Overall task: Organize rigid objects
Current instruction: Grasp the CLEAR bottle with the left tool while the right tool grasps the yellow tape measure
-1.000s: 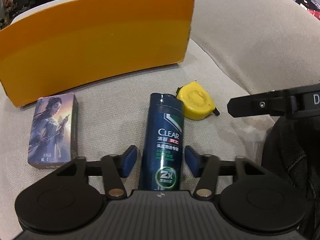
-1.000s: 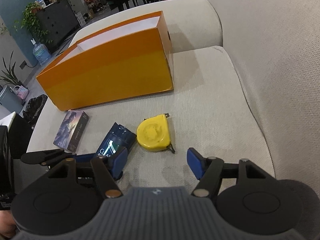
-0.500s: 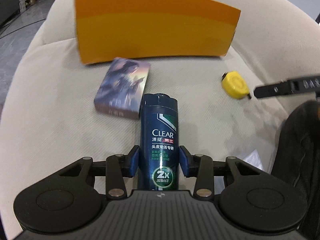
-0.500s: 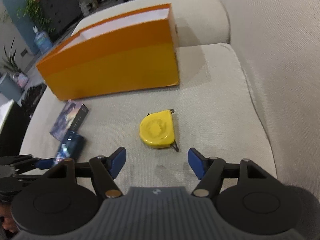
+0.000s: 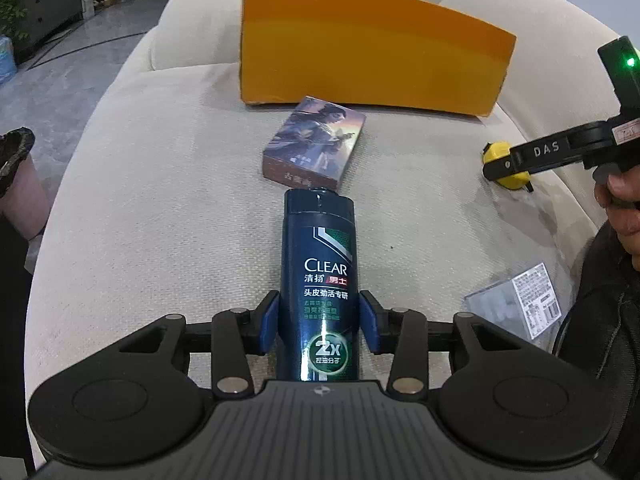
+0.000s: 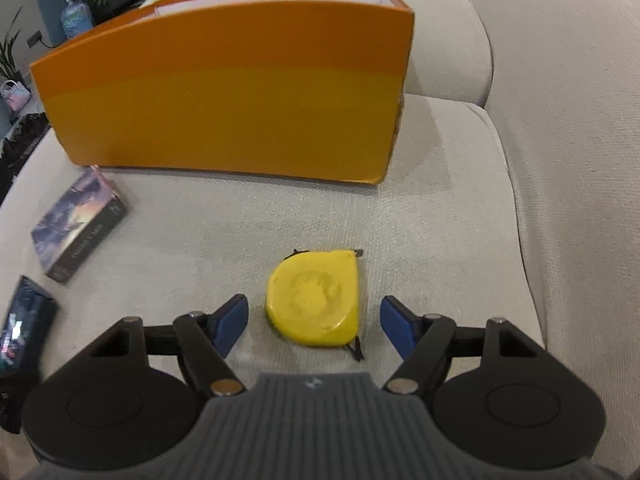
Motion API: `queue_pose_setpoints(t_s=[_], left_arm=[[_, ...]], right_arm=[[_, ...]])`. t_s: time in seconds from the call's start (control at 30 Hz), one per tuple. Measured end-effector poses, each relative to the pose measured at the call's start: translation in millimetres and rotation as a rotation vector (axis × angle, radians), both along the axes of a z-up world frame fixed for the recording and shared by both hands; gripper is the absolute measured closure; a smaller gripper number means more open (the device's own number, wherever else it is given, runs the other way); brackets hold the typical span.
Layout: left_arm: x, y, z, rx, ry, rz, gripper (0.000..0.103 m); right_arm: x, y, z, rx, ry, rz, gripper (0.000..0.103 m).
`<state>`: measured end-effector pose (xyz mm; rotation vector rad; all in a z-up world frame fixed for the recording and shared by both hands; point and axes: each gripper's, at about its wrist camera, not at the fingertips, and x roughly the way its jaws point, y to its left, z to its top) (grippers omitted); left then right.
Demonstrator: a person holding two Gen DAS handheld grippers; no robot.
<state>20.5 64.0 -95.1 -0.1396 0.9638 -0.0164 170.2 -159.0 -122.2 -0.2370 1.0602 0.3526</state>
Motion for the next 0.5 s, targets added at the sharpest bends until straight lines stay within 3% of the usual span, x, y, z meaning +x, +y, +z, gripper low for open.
queue_pose_setpoints(t_s=[0.07,0.2,0.33,0.43,0.5], left_arm=[[-1.5,-0.4,-0.9,0.007,-0.004,0.004,0.05],[-1.6,-7.3,-5.4,0.046,-0.015,-0.004,0.052],[-5.5,-6.3,-5.5,0.029,-0.03,-0.002,0.056],[-6.4,-9.4,-3.4,0.051,-0.027,-0.016,0.057],[-7.8,-10.0,-1.7,0.053,-0.028,-0.014,0.057]], right_arm=[[2.0,1.5,-4.2,-0.003,0.01,0.004,0.041],[1.0,5.2,-7.7,-0.015,0.0,0.024,0.043],[1.9,6.0,-9.8,-0.013,0.001,0.028,0.044],[-2.7,9.0,-7.8,-0.018,-0.006,0.041,0.053],[-7.4,9.0,-6.2,-0.024,-0.018,0.053,0.053]])
